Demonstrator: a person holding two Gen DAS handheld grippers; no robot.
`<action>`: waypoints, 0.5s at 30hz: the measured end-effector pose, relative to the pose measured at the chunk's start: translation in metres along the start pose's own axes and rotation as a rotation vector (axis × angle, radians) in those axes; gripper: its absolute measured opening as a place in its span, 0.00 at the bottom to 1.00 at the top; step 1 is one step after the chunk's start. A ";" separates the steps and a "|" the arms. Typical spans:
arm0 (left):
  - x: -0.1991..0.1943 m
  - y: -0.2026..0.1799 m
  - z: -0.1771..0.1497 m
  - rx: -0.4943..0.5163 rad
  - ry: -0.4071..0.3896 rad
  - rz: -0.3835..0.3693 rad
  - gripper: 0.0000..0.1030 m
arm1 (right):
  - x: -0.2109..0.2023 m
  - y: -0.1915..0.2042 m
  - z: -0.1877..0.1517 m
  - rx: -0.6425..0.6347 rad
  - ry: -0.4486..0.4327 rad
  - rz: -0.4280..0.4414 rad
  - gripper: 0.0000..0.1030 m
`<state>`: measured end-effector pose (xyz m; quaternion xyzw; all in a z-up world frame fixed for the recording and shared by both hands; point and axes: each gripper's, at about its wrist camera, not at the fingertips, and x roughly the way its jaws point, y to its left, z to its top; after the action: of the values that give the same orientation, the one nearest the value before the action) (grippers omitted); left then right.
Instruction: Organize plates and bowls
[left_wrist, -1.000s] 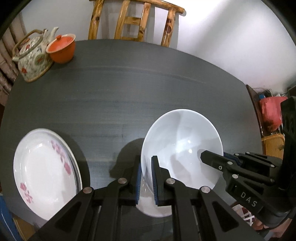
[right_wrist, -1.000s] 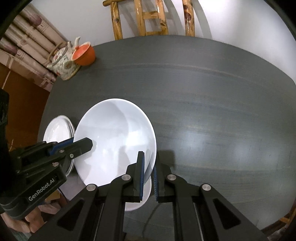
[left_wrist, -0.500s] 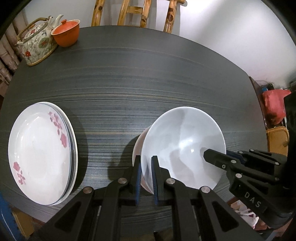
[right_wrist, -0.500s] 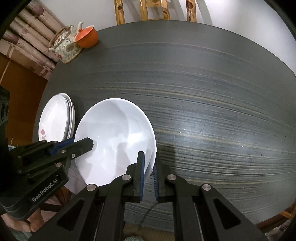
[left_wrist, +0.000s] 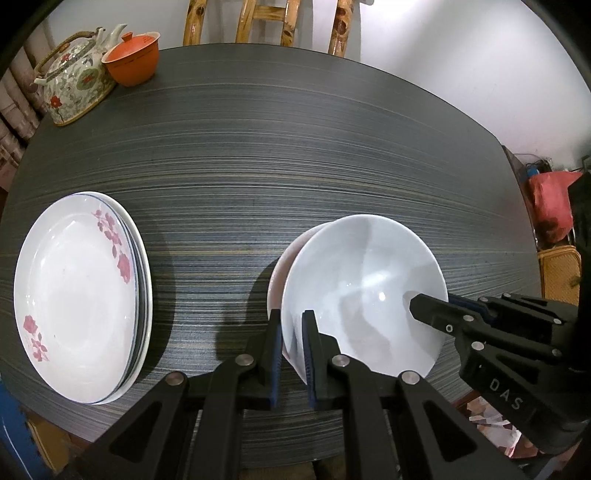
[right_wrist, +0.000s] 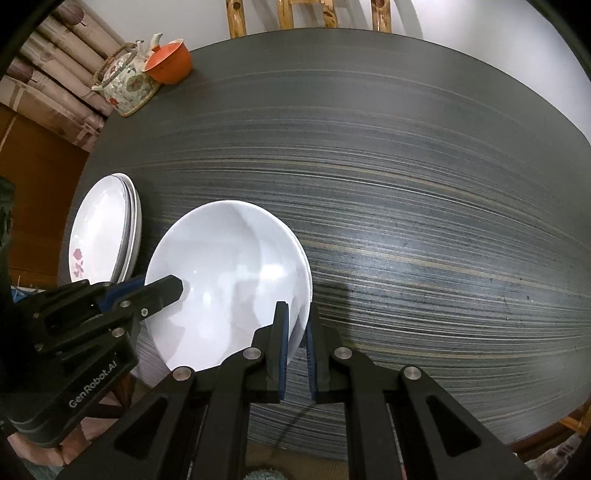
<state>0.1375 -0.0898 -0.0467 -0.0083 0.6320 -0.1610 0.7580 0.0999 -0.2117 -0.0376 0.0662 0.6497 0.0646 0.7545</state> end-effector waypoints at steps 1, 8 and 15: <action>0.000 0.000 0.000 0.001 0.000 0.001 0.10 | 0.001 0.000 0.000 0.002 0.002 -0.001 0.09; -0.001 -0.002 -0.001 0.003 -0.002 0.002 0.10 | 0.002 0.001 -0.001 0.007 0.004 -0.001 0.09; -0.001 0.001 0.000 0.003 0.000 0.000 0.10 | 0.003 -0.001 -0.001 0.011 0.006 0.003 0.09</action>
<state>0.1371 -0.0890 -0.0455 -0.0073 0.6318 -0.1617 0.7581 0.0993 -0.2124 -0.0412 0.0712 0.6523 0.0624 0.7520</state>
